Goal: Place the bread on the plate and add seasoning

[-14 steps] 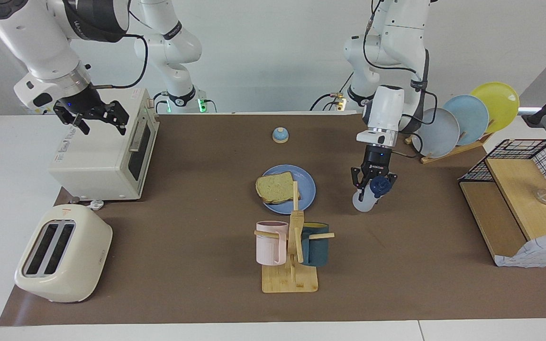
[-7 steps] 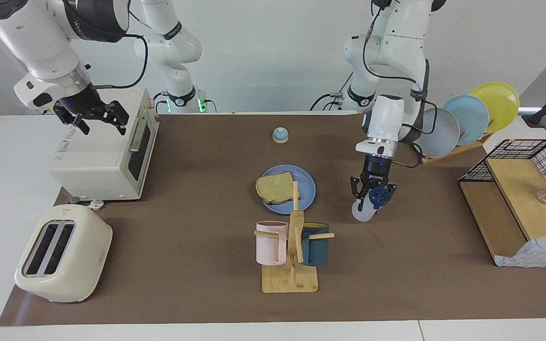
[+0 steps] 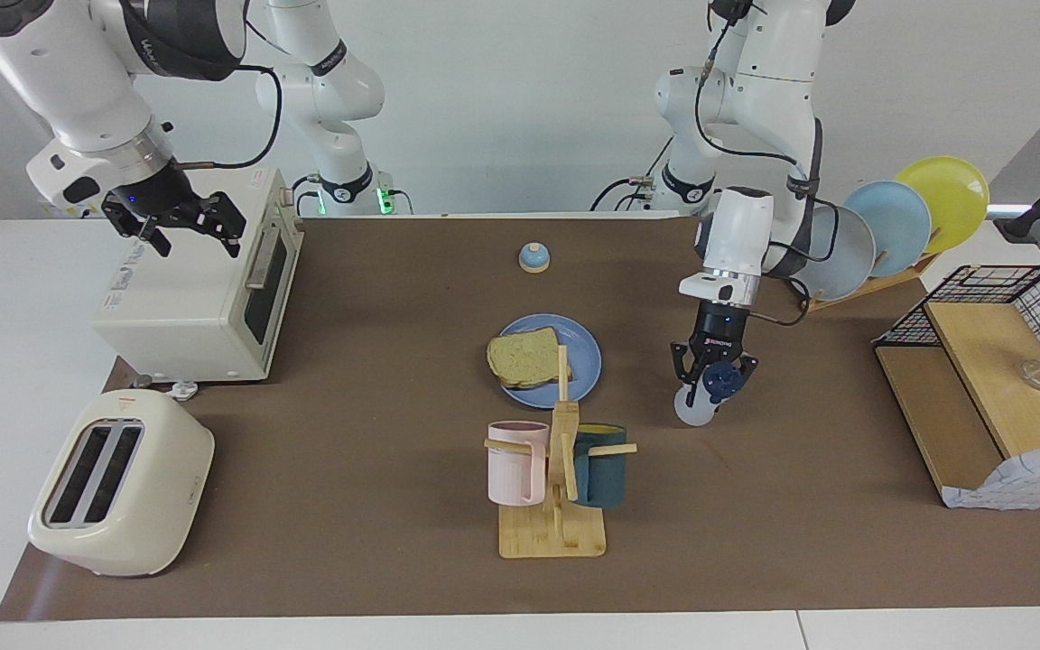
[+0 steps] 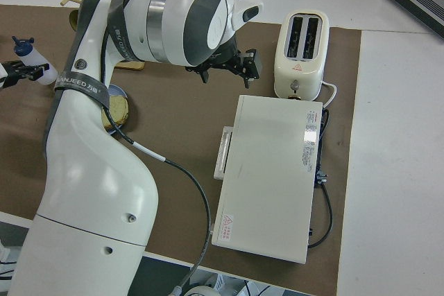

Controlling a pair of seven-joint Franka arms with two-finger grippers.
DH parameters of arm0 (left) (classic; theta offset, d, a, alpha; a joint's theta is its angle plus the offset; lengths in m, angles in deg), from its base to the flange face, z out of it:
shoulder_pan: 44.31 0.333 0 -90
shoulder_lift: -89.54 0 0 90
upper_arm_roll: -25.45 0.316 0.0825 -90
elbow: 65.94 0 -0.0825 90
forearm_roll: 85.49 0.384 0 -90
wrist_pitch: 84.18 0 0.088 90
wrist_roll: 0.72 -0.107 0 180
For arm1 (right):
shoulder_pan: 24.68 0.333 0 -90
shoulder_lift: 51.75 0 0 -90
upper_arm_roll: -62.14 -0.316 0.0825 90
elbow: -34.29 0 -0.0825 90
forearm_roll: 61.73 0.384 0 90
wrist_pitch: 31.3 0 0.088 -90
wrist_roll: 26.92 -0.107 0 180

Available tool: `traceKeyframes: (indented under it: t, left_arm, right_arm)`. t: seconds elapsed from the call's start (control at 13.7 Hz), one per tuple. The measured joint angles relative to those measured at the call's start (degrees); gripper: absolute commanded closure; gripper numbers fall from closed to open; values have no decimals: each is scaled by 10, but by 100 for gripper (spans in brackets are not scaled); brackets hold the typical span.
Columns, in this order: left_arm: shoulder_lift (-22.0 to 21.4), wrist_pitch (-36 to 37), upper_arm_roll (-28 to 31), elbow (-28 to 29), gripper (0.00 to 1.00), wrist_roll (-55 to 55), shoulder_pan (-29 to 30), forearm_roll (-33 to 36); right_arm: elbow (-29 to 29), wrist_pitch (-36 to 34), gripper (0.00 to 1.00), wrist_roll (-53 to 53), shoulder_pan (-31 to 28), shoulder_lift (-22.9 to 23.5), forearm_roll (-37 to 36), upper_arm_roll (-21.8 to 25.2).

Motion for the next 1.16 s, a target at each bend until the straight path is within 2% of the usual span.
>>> traceKeyframes:
  t: [0.07, 0.15, 0.22, 0.44, 0.51, 0.66, 1.09, 1.16]
  left_arm:
    - [0, 0, 0, 0, 72, 0, 0, 0]
    - [0, 0, 0, 0, 67, -1, 0, 0]
    - [1, 0, 0, 0, 56, -1, 0, 0]
    - [6, 0, 0, 0, 46, -1, 0, 0]
    - [8, 0, 0, 0, 46, -1, 0, 0]
    - [10, 0, 2, 0, 36, -2, 0, 2]
    - [11, 0, 5, 0, 37, -4, 19, 39]
    - [11, 0, 4, 0, 45, -4, 19, 40]
  right_arm:
    - [0, 0, 0, 0, 0, 0, 0, 0]
    - [0, 0, 0, 0, 0, 0, 0, 0]
    - [0, 0, 0, 0, 0, 0, 0, 0]
    - [0, 0, 0, 0, 0, 0, 0, 0]
    - [0, 0, 0, 0, 0, 0, 0, 0]
    - [0, 0, 0, 0, 0, 0, 0, 0]
    - [0, 0, 0, 0, 0, 0, 0, 0]
    - [0, 0, 0, 0, 0, 0, 0, 0]
